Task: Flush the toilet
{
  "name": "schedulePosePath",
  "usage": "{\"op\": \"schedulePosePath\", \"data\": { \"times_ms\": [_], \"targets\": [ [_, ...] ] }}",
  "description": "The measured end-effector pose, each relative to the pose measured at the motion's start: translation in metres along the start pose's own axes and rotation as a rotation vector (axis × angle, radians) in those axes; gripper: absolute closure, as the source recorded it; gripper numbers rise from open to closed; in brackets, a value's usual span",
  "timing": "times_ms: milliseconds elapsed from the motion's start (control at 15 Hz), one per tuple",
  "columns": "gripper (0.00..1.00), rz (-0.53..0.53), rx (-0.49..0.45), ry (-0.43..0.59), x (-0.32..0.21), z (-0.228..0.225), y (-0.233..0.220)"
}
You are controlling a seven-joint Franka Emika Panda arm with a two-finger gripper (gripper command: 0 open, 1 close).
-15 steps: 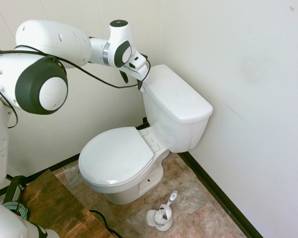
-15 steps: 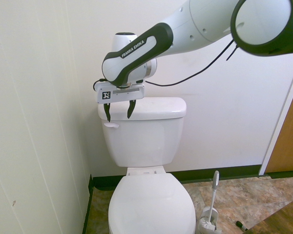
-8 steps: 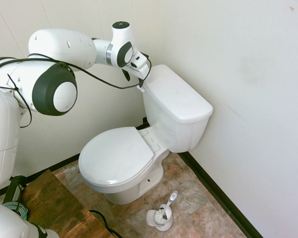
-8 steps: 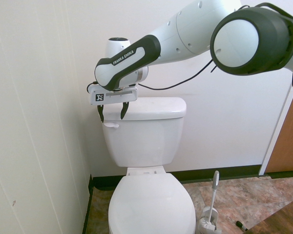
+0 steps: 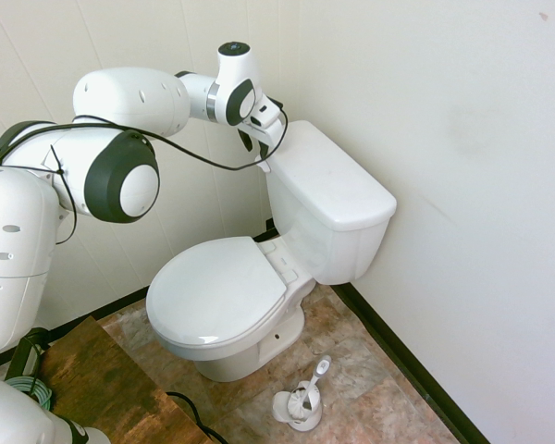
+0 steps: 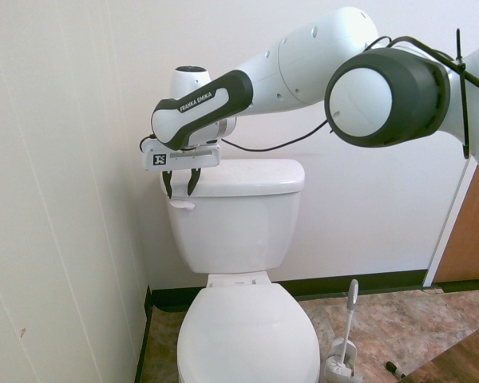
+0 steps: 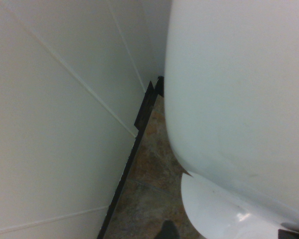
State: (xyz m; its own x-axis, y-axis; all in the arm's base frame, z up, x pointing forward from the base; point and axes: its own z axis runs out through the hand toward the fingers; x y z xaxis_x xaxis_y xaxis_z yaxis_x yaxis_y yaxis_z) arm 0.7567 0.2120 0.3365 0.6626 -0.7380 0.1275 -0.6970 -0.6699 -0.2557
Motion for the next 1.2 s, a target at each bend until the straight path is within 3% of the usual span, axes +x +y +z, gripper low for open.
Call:
{"op": "schedulePosePath", "data": {
  "times_ms": [1200],
  "targets": [
    [1.0,0.043,-0.031,-0.041,0.009,0.041,0.003]
  ]
}}
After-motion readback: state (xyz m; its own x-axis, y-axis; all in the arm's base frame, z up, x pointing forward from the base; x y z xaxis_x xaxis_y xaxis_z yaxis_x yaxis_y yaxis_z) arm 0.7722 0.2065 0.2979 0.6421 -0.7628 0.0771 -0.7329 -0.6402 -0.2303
